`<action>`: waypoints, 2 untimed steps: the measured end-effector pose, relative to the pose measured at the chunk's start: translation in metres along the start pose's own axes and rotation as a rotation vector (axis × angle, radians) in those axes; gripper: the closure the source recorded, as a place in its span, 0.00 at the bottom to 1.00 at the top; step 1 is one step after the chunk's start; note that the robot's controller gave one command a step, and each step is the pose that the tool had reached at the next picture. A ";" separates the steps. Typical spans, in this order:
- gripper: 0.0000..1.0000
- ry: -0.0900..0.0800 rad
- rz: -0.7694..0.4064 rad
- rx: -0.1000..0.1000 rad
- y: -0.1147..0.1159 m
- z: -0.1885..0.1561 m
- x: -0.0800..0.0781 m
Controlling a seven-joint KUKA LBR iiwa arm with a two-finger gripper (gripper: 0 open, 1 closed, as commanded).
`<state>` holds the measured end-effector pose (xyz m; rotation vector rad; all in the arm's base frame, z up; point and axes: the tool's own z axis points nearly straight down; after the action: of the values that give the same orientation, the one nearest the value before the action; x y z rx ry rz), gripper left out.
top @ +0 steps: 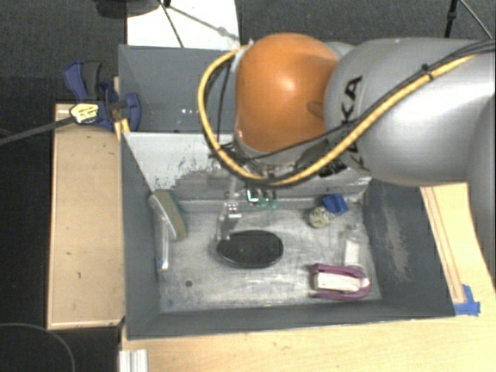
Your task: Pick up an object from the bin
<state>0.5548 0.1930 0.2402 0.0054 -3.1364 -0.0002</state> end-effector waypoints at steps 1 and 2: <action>0.00 0.000 0.162 0.002 -0.028 0.124 0.004; 0.00 -0.012 0.098 -0.003 -0.106 0.169 0.054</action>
Offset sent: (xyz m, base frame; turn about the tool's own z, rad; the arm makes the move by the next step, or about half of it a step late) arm -0.0030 -0.0272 -0.1204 0.1625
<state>0.5003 0.0869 0.0713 -0.1496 -3.1450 -0.0042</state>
